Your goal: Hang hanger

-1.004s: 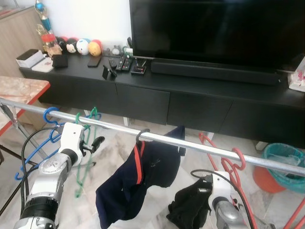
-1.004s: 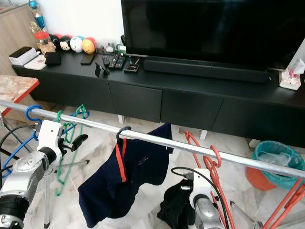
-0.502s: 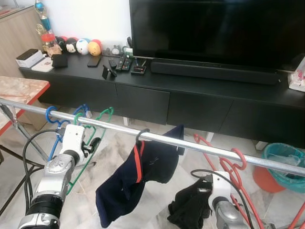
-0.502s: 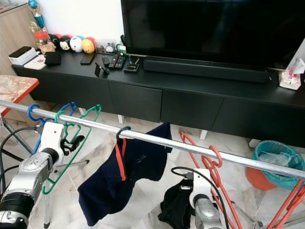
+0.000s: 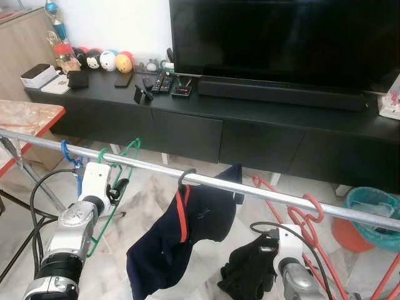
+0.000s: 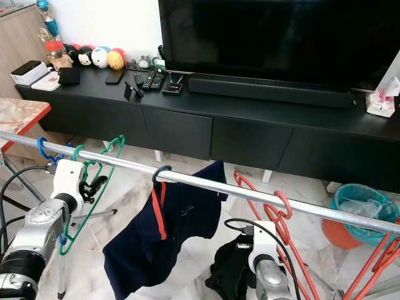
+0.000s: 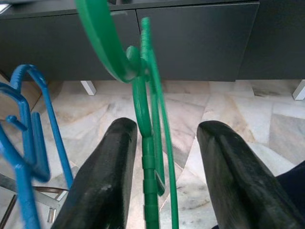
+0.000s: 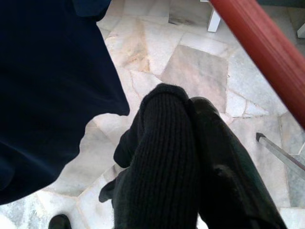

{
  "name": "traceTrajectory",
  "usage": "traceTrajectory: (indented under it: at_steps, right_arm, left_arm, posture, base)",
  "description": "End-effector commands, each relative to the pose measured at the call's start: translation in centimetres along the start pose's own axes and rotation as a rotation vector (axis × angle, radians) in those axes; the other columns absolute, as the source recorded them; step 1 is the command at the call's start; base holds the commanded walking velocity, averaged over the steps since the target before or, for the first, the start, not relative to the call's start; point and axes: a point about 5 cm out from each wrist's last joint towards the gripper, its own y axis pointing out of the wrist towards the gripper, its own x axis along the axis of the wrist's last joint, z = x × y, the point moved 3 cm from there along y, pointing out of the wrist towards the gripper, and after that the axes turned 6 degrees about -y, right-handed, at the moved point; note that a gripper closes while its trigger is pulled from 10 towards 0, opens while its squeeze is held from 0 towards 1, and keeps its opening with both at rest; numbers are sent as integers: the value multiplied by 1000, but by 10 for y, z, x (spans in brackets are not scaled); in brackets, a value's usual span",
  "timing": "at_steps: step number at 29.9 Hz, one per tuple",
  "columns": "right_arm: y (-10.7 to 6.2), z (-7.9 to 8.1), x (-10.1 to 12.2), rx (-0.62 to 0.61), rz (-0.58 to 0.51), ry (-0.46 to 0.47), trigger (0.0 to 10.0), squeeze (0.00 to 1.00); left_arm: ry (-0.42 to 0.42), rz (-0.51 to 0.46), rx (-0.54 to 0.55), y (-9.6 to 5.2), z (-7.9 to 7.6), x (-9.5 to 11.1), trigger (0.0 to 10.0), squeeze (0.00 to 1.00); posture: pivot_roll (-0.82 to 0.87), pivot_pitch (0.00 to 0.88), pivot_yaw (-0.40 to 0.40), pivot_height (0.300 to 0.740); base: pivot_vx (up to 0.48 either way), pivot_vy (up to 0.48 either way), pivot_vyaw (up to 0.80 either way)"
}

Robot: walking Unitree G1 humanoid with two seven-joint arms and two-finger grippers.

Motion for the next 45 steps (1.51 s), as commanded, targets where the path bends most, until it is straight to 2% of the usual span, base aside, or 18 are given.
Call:
traceTrajectory:
  at_steps: [1, 5, 8, 36, 41, 43, 45]
  right_arm:
    - [2, -1, 7, -5, -25, 4, 10000, 0]
    - [2, -1, 7, -3, -25, 4, 10000, 0]
    - [2, -1, 7, -3, -24, 2, 10000, 0]
    - [2, 0, 7, -3, -24, 5, 10000, 0]
    - [2, 0, 7, -2, -25, 5, 10000, 0]
    - [2, 0, 7, -2, -25, 6, 10000, 0]
    - [1, 0, 7, 0, -25, 8, 10000, 0]
  left_arm:
    - [-7, -17, 4, 1, 4, 5, 0, 0]
    - [-10, -17, 4, 0, 3, 4, 0, 0]
    - [20, -15, 12, 0, 4, 3, 0, 0]
    - [25, -7, -1, -1, 3, -1, 0, 0]
    - [13, -40, 9, -2, 1, 2, 0, 0]
    - [36, -56, 27, -3, 1, 3, 0, 0]
    - [29, -103, 29, -6, 1, 8, 10000, 0]
  posture:
    - [-52, 0, 16, 740]
    - [-52, 0, 16, 740]
    - [-54, 0, 16, 740]
    - [-52, 0, 18, 740]
    - [-52, 0, 18, 740]
    - [-51, 0, 18, 740]
    - [-54, 0, 18, 740]
  base:
    - [0, 0, 0]
    - [0, 0, 0]
    - [0, 0, 0]
    - [0, 0, 0]
    - [0, 0, 0]
    - [0, 0, 0]
    - [0, 0, 0]
